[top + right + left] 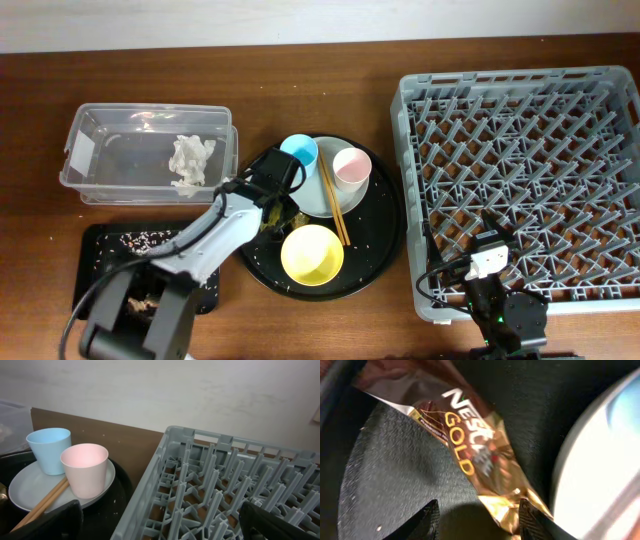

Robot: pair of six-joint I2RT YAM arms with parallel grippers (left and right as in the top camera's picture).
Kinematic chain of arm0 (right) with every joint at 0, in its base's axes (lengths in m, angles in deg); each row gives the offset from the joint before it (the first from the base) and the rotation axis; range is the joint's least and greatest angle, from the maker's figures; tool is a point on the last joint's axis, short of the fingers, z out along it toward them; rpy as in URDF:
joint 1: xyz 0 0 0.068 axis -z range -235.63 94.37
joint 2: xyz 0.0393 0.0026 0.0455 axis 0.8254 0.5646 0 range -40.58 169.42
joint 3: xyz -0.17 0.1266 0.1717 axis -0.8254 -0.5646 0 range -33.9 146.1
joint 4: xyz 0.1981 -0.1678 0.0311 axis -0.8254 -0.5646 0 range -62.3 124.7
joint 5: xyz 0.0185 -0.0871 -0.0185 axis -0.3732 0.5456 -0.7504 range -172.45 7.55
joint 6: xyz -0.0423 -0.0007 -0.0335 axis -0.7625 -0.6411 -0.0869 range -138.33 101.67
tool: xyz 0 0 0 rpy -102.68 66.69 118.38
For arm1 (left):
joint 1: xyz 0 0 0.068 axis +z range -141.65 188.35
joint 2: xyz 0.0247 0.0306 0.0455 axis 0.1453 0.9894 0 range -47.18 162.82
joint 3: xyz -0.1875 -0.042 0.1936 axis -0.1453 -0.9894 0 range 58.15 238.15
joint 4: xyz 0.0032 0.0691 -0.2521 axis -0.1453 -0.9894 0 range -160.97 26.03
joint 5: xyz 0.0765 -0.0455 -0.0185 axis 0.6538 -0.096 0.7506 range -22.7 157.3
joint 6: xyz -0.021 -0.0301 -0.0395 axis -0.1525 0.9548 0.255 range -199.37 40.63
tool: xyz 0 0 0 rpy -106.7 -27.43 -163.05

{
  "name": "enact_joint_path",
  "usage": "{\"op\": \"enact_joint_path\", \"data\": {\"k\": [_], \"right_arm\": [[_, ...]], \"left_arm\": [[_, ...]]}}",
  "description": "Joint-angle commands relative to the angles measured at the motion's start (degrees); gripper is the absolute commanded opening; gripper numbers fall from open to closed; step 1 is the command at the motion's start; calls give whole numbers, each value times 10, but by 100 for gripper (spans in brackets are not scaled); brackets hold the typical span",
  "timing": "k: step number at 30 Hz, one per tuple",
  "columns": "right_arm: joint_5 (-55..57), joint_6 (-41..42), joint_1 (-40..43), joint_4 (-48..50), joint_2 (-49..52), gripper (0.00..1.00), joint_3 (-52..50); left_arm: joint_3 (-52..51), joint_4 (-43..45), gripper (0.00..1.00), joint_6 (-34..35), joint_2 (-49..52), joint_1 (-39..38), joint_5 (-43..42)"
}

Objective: Sort waste into correct bins and load items into the dishwasher rack
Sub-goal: 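Grasp the gold coffee wrapper with the left gripper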

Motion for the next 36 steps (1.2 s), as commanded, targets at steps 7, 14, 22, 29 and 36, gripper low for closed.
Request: {"op": "enact_joint_path", "data": {"k": [7,14,22,29,36], "right_arm": [[5,0,-3,-2,-3,98,-3],[5,0,-3,-2,-3,98,-3],[5,0,-3,-2,-3,98,-3],[5,0,-3,-2,-3,98,-3],[5,0,-3,-2,-3,98,-3]], "left_arm": [[-7,-9,63,55,-96,-2,28],[-7,22,63,87,-1,-2,28],[-7,46,61,87,31,5,30],[-7,26,30,86,33,6,31],[-7,13,18,85,-35,9,31]]}}
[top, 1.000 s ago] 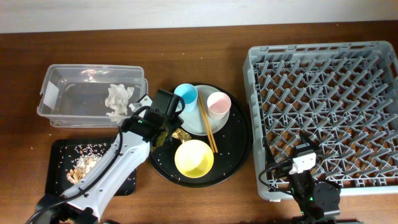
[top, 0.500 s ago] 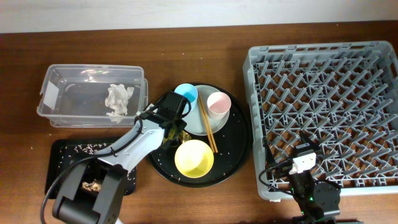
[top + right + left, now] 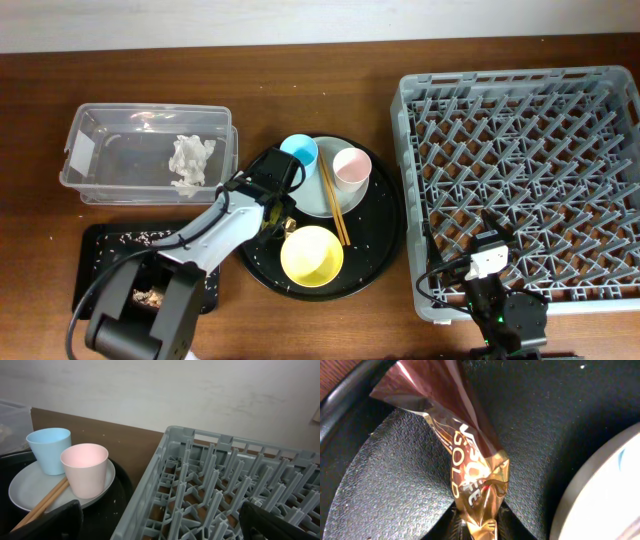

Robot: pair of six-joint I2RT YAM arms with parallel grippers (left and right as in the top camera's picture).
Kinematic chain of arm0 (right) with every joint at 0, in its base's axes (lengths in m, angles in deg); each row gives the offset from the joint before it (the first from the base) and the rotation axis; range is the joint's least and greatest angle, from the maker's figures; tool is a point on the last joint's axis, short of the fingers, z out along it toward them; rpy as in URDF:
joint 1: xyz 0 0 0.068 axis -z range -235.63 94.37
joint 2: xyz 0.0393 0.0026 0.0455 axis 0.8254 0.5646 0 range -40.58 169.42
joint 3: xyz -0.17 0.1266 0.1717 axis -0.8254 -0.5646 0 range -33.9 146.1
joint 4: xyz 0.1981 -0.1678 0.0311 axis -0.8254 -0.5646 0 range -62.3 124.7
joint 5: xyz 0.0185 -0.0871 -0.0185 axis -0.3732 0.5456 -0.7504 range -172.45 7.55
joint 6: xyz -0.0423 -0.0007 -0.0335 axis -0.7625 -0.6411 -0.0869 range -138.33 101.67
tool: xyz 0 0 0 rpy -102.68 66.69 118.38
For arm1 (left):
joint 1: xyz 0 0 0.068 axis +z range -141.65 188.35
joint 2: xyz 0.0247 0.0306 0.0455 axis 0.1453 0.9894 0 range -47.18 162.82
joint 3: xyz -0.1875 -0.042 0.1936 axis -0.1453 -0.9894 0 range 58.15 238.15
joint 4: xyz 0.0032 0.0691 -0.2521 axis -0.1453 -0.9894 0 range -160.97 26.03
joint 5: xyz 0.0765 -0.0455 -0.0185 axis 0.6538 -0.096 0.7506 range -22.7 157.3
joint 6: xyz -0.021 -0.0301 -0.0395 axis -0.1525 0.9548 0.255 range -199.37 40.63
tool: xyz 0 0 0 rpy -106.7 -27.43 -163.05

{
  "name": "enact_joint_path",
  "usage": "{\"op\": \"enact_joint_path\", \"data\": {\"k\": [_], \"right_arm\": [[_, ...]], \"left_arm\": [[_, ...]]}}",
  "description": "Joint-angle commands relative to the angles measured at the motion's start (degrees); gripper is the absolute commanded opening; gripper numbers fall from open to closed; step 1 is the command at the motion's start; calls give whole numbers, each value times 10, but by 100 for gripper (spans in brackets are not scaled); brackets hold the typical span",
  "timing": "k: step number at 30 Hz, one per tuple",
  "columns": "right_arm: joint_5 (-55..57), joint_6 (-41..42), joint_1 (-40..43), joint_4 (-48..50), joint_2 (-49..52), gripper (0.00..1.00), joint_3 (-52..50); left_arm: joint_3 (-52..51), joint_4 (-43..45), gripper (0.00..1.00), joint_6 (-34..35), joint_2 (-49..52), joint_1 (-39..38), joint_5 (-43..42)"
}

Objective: Sort waste into correct bins and load items into the dishwasher rack
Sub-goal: 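Grasp the gold coffee wrapper with the left gripper, then drop the gold wrapper into the clear plastic bin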

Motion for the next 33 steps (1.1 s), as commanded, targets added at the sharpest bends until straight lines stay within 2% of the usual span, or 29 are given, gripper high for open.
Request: {"op": "enact_joint_path", "data": {"k": [1,2,3,7,9,11,18,21,23,24,26,28,30,33], "right_arm": [[5,1,-3,-2,-3,98,-3],[5,1,-3,-2,-3,99,-3],[5,1,-3,-2,-3,98,-3],[5,1,-3,-2,-3,98,-3],[5,1,-3,-2,-3,98,-3],[5,1,-3,-2,-3,98,-3],[5,1,-3,-2,-3,98,-3],[5,1,-3,-2,-3,98,-3],[5,1,-3,-2,-3,99,-3],[5,1,-3,-2,-3,98,-3],[5,1,-3,-2,-3,98,-3],[5,1,-3,-2,-3,98,-3],[5,1,-3,-2,-3,98,-3],[5,1,-3,-2,-3,99,-3]], "left_arm": [[-6,-7,15,0,-68,4,5],[-6,-13,4,-1,-94,4,16],[-6,-17,1,-3,-110,4,23],[-5,-14,1,-29,-179,5,77],[-5,5,1,-67,-219,22,96],[-5,40,1,-96,-242,69,96],[-6,120,2,-96,-229,231,91],[-6,148,9,-96,-196,261,92],[-6,172,22,-96,-166,273,92],[-6,182,32,-113,-157,275,92],[-6,204,59,-173,-152,275,92],[-5,224,64,-213,-153,275,92],[-5,226,63,-245,-171,275,81],[-5,223,63,-371,-238,275,-58]]}}
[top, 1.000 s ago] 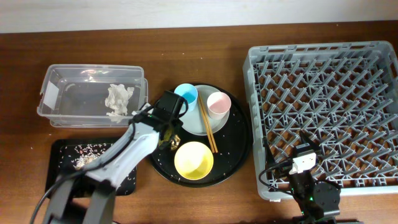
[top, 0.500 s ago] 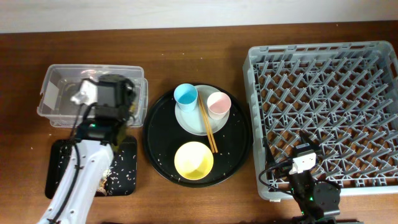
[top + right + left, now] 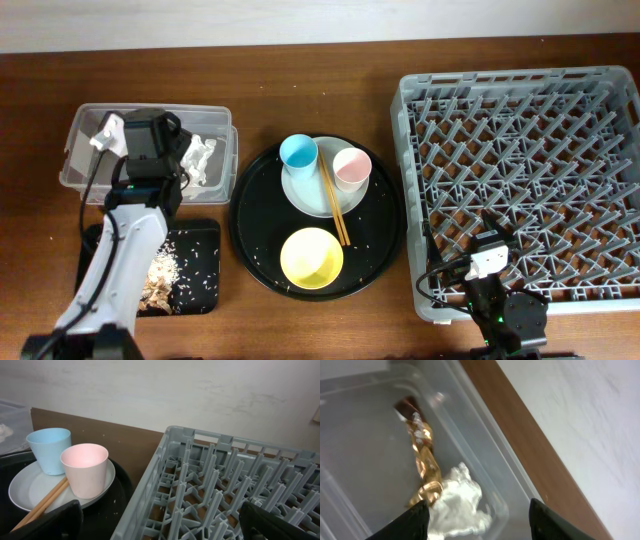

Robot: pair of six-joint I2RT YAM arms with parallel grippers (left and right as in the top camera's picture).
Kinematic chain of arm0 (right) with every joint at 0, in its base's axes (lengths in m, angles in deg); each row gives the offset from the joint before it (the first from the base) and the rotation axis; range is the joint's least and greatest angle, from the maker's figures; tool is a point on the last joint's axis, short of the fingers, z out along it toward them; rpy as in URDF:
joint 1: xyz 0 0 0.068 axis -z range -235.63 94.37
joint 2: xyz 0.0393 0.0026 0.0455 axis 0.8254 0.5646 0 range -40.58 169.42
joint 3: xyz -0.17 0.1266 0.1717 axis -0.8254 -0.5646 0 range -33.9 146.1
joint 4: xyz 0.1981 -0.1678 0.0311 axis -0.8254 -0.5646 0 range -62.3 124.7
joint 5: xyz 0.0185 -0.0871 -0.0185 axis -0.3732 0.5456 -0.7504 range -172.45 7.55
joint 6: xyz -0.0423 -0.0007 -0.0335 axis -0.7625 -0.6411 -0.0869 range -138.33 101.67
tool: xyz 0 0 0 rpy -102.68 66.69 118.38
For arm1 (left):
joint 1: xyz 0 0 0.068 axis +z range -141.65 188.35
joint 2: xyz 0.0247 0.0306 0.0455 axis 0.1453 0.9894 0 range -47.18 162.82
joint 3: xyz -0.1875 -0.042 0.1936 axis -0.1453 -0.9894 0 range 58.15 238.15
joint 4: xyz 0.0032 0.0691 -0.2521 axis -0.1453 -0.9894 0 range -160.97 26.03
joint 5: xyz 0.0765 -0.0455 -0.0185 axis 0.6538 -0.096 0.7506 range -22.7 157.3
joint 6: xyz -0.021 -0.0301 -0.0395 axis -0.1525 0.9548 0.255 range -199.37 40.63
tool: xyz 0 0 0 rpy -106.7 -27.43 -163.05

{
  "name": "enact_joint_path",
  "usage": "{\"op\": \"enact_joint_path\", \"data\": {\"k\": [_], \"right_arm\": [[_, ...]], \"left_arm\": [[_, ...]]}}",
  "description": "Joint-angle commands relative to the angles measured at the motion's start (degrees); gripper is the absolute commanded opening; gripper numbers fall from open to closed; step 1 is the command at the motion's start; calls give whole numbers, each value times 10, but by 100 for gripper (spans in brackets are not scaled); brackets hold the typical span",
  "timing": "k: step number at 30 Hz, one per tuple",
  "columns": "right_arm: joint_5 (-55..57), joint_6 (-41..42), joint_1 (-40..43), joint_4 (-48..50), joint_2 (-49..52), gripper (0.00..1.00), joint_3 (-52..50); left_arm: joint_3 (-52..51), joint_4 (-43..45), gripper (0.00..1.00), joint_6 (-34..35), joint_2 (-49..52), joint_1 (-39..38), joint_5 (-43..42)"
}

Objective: Sort waste into correct bins and load items into the dishwasher rack

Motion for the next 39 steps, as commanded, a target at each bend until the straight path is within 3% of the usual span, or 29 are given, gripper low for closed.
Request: {"op": "enact_joint_path", "data": {"k": [1,2,4,8,11,12,14,19,25,33,39], "right_arm": [[5,1,-3,-2,-3,98,-3],[5,1,-3,-2,-3,98,-3],[5,1,-3,-2,-3,98,-3],[5,1,-3,-2,-3,99,-3],[5,1,-3,-2,-3,98,-3],[5,1,-3,-2,-3,98,-3],[5,1,-3,-2,-3,98,-3],[5,1,-3,-2,-3,98,-3],[5,1,-3,-2,-3,98,-3],[5,1,-3,-2,-3,98,-3],[5,1,-3,-2,-3,98,-3]], "left_arm": [[2,-10,63,-190,-109,0,-198],[2,-49,64,-209,-154,-6,-267],[2,-145,63,-209,-207,-24,-323],[2,-339,52,-248,-230,-113,-329],[2,-406,47,-265,-198,-205,-306],[2,-412,47,-265,-183,-233,-283],[2,-414,36,-264,-145,-284,-242],[1,-416,36,-265,-5,-351,-214],[1,-395,36,-264,94,-356,-141],[8,-388,32,-264,100,-356,-130],[24,-389,33,-264,30,-356,-179]]}}
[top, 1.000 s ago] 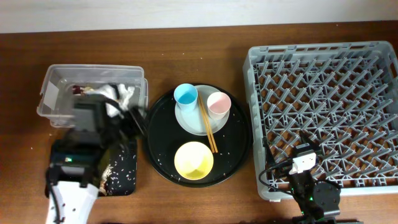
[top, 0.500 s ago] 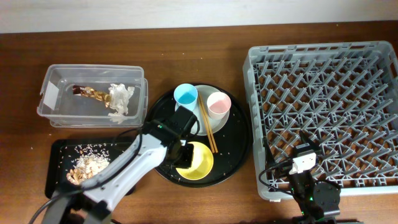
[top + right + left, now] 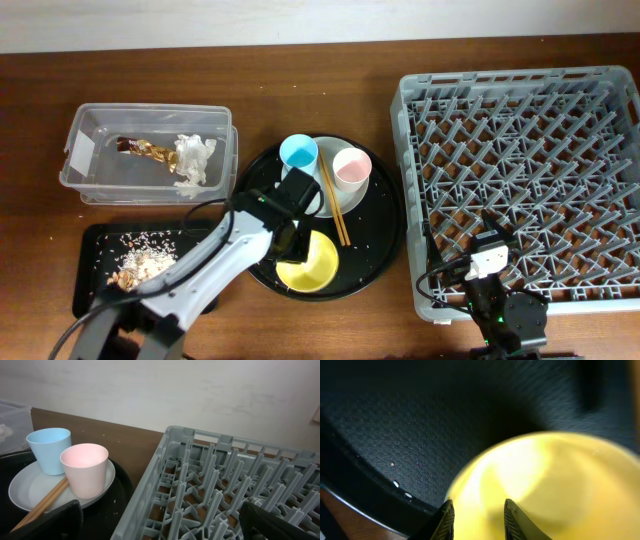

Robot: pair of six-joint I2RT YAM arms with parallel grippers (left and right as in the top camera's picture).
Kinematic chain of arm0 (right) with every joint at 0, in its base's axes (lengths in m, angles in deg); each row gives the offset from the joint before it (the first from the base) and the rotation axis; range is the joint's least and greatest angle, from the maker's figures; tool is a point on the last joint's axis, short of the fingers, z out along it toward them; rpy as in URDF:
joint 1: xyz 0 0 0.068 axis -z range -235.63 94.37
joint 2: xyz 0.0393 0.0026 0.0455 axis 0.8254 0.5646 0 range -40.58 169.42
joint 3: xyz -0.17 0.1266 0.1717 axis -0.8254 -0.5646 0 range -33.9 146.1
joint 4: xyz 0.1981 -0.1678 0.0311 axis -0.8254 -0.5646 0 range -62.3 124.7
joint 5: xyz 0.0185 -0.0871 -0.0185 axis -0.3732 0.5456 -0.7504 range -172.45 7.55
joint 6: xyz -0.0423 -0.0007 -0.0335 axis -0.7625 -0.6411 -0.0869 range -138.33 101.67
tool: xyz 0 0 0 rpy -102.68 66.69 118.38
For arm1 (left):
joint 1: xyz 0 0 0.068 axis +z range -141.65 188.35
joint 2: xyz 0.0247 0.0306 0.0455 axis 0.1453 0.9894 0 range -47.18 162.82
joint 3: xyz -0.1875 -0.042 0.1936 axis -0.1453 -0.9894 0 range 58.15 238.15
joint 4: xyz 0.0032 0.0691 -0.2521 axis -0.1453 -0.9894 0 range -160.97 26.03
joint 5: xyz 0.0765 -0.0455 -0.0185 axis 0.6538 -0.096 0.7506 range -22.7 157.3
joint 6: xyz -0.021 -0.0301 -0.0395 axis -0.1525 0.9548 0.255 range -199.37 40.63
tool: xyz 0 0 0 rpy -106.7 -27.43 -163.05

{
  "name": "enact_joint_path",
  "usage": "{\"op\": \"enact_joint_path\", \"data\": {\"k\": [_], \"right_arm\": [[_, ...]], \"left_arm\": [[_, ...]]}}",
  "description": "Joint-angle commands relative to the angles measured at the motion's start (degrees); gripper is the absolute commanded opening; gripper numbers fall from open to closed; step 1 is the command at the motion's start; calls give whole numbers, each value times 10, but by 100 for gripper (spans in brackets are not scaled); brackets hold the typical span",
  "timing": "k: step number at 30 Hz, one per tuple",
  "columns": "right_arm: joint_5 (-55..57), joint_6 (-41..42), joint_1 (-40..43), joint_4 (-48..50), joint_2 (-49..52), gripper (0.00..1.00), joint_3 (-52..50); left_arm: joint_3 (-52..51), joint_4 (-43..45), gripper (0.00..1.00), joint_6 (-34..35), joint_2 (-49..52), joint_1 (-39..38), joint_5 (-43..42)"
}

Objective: Sort waste into correct bins and load items into the dishwasher rack

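A yellow bowl [image 3: 312, 260] sits at the front of the round black tray [image 3: 380, 235]. My left gripper [image 3: 292, 240] hangs low at the bowl's left rim. In the left wrist view the gripper [image 3: 477, 522] is open, one finger [image 3: 446, 519] at the rim and the other over the yellow bowl [image 3: 545, 485]. Behind stand a blue cup [image 3: 298, 152] and a pink cup [image 3: 350, 165] on a grey plate [image 3: 312, 200] with chopsticks [image 3: 333, 208]. The grey dishwasher rack [image 3: 520, 160] lies right. My right gripper [image 3: 162, 525] rests open at the rack's front edge.
A clear bin [image 3: 90, 175] at the back left holds a gold wrapper [image 3: 145, 148] and a crumpled tissue [image 3: 195, 160]. A black tray [image 3: 100, 290] at the front left carries food scraps [image 3: 140, 262]. The left arm stretches from the front left across to the round tray.
My left gripper was open over the clear bin with the gold wrapper lying below it; now it is down at the yellow bowl's left rim. The right arm has not moved.
My left gripper stood open around a gold wrapper on the round tray. Then it was shut on the wrapper. Then it was open over the clear bin with the wrapper inside. Now the wrapper lies in the bin and the gripper is at the yellow bowl.
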Motion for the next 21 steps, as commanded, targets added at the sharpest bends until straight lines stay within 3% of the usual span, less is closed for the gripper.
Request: {"op": "enact_joint_path", "data": {"k": [1,5,10,18,20,21], "right_arm": [[5,1,-3,-2,-3,98,-3],[5,1,-3,-2,-3,98,-3],[5,1,-3,-2,-3,98,-3],[5,1,-3,-2,-3,98,-3],[5,1,-3,-2,-3,99,-3],[5,1,-3,-2,-3,98,-3]], "left_arm": [[14,0,33,-7,-48,-2,-34],[9,0,33,-7,-49,-2,-33],[-8,12,34,-7,-49,-2,47],[-84,83,34,-7,-48,-2,39],[-85,83,32,-7,-48,-2,26],[-85,84,25,-7,-48,-2,25]]}}
